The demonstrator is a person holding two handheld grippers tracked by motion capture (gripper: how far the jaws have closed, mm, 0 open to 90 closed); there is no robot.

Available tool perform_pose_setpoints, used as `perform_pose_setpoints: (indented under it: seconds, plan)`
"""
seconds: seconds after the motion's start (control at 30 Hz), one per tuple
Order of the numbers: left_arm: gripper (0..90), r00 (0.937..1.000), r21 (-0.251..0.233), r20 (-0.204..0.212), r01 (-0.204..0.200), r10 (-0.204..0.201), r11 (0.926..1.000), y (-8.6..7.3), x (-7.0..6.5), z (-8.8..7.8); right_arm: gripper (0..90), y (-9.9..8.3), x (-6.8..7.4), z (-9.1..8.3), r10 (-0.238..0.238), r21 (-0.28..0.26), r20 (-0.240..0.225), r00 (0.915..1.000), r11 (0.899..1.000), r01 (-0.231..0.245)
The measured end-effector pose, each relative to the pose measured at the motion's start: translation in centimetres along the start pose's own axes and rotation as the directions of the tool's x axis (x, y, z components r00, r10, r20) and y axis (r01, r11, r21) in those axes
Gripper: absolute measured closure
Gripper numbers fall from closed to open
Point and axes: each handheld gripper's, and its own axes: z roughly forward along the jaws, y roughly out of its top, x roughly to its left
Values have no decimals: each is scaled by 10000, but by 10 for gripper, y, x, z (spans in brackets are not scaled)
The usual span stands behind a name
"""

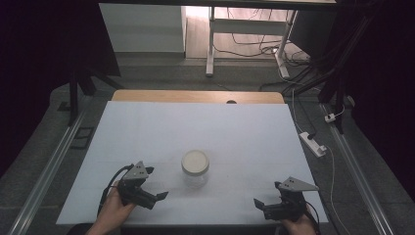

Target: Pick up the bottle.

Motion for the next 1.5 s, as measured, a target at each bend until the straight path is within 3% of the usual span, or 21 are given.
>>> perform_pose_setpoints:
  seconds: [0.33,0.5,0.7,0.93,1.13,1.5]
  plan:
    - [0,9996,94,58,-271,270,9996,14,0,21,0,0,0,1,-9,54,-20,10000,10000,9]
    - [0,9987,-145,454,-227,233,9996,22,2,29,0,0,0,1,-15,65,-21,10000,10000,15]
    - [0,9957,-156,804,-449,460,9989,33,2,48,0,0,0,1,-20,75,-33,10000,10000,20]
    - [0,9932,-399,891,-716,749,9966,44,-2,62,0,0,0,1,-53,62,-108,9999,10000,54]
    - [0,9893,-302,1125,-899,928,9955,52,-1,76,0,0,1,1,-148,73,-145,9998,9999,149]
    - [0,9845,-384,1318,-1116,1158,9930,59,1,91,0,0,1,1,-197,78,-176,9997,9998,199]
